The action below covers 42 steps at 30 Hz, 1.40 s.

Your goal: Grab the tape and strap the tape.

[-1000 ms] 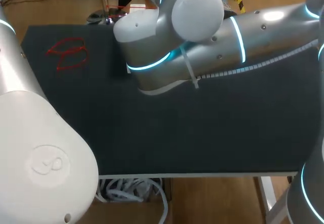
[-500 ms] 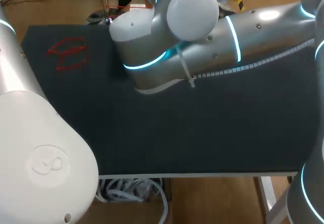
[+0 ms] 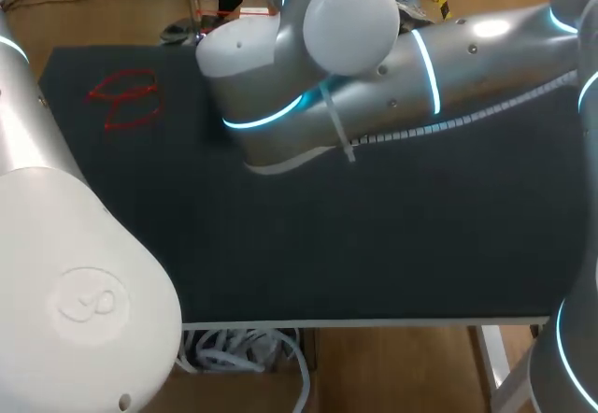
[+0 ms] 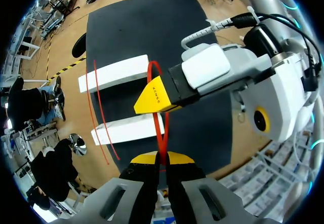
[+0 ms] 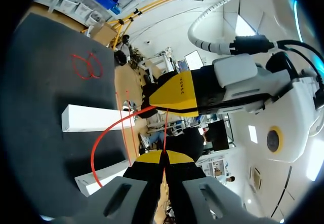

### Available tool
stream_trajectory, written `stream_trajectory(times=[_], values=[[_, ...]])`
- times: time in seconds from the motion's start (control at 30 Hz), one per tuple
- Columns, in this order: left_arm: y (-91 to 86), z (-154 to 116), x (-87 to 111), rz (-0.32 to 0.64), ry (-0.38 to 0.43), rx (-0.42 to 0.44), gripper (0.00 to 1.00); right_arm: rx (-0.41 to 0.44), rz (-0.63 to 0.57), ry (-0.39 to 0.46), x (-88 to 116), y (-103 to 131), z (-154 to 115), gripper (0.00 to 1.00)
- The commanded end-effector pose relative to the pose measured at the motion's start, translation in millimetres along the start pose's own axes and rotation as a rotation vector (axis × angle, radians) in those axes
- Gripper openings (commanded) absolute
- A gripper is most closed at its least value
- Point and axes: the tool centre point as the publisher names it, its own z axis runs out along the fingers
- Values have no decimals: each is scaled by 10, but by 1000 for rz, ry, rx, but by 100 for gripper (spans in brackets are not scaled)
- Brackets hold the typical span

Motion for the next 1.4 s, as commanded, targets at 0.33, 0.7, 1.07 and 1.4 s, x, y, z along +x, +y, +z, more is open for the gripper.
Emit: stream_trajectory(times=[0.33,0.7,1.07,1.4], values=[[3,2,4,1,-1,-1,0,40,-18,-37,-121,-40,-135,0],[3,2,4,1,-1,-1,0,80,-50,-21,-102,-56,-140,0],[3,2,4,1,-1,-1,0,91,-77,-23,-121,-37,-128,0],[3,2,4,1,-1,-1,0,91,-80,-16,-116,-43,-132,0]])
